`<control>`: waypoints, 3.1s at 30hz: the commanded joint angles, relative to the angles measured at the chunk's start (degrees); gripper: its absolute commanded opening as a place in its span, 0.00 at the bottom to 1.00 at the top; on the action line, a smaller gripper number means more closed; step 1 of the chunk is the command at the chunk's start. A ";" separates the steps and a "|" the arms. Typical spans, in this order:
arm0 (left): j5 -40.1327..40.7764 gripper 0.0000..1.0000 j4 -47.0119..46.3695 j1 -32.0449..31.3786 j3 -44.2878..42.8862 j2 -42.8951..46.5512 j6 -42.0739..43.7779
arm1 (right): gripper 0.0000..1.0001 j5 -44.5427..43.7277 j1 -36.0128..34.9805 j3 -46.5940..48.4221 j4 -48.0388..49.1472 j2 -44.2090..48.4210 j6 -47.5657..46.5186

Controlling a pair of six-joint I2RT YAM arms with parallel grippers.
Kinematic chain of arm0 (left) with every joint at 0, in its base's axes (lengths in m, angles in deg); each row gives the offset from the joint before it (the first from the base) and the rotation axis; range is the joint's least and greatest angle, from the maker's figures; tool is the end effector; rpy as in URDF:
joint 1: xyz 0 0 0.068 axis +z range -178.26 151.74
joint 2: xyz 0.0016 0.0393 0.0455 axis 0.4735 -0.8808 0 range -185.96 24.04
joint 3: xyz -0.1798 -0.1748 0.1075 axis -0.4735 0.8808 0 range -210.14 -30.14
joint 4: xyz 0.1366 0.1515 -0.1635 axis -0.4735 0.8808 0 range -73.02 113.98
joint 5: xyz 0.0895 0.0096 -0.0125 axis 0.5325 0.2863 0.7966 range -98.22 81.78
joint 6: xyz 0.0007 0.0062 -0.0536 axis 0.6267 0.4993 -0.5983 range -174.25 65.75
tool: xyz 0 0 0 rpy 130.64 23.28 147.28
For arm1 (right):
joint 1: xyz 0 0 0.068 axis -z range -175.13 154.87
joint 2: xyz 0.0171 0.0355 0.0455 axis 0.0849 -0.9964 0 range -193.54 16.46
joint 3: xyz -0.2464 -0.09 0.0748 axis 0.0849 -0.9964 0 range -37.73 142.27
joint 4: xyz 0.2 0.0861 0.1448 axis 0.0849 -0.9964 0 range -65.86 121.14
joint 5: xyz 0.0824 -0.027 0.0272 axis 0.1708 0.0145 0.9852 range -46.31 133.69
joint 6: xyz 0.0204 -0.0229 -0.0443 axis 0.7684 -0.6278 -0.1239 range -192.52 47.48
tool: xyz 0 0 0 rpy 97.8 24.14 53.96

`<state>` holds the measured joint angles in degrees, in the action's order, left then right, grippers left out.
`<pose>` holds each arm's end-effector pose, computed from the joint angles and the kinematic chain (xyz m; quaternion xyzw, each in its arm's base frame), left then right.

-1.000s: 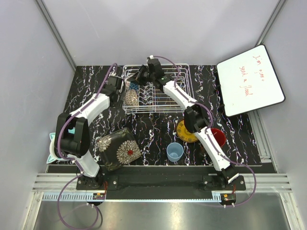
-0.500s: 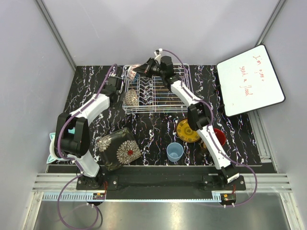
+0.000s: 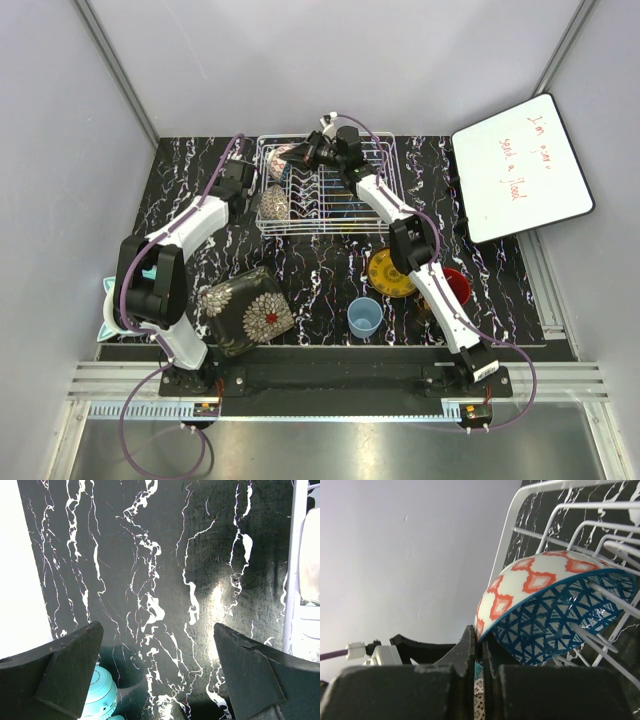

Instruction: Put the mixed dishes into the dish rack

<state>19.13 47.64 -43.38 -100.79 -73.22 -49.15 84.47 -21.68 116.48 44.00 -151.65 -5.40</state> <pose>0.3482 -0.0772 0.2305 0.0981 0.9295 0.2021 0.2926 0.5545 0.3031 0.1654 0.0028 0.7119 0.6491 0.2680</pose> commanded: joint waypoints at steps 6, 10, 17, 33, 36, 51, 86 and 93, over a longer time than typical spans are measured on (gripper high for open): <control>-0.64 0.99 -0.07 -0.35 -0.19 -0.04 -0.36 | 0.00 7.12 -1.32 3.55 0.15 2.44 -8.66; -0.55 0.99 0.19 -1.32 -3.33 -1.88 0.61 | 0.06 10.72 -0.97 6.36 0.59 1.21 -9.45; -1.60 0.99 4.76 -2.73 -12.40 -6.81 -0.18 | 0.39 13.10 0.44 4.96 2.08 1.03 -10.25; -1.16 0.99 4.77 -3.17 -9.15 -6.20 -0.18 | 1.00 6.96 2.28 -1.61 -1.26 9.10 -14.54; -1.51 0.99 4.94 -2.64 -9.15 -4.62 0.34 | 1.00 3.53 2.46 -9.62 -5.72 17.10 -20.69; -2.66 0.99 5.03 0.52 -6.78 2.15 -0.35 | 0.84 6.59 -0.43 -64.37 -4.17 52.27 -29.24; -5.82 0.99 3.18 8.43 0.95 7.16 1.31 | 0.80 1.15 -4.57 -23.80 5.78 17.65 -7.69; -6.08 0.99 2.74 8.52 2.18 7.34 1.14 | 0.80 -2.72 -4.48 -25.01 7.44 18.26 -8.22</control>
<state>14.19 52.77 -35.16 -99.22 -68.17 -48.47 85.30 -25.65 89.70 48.40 -134.58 -12.75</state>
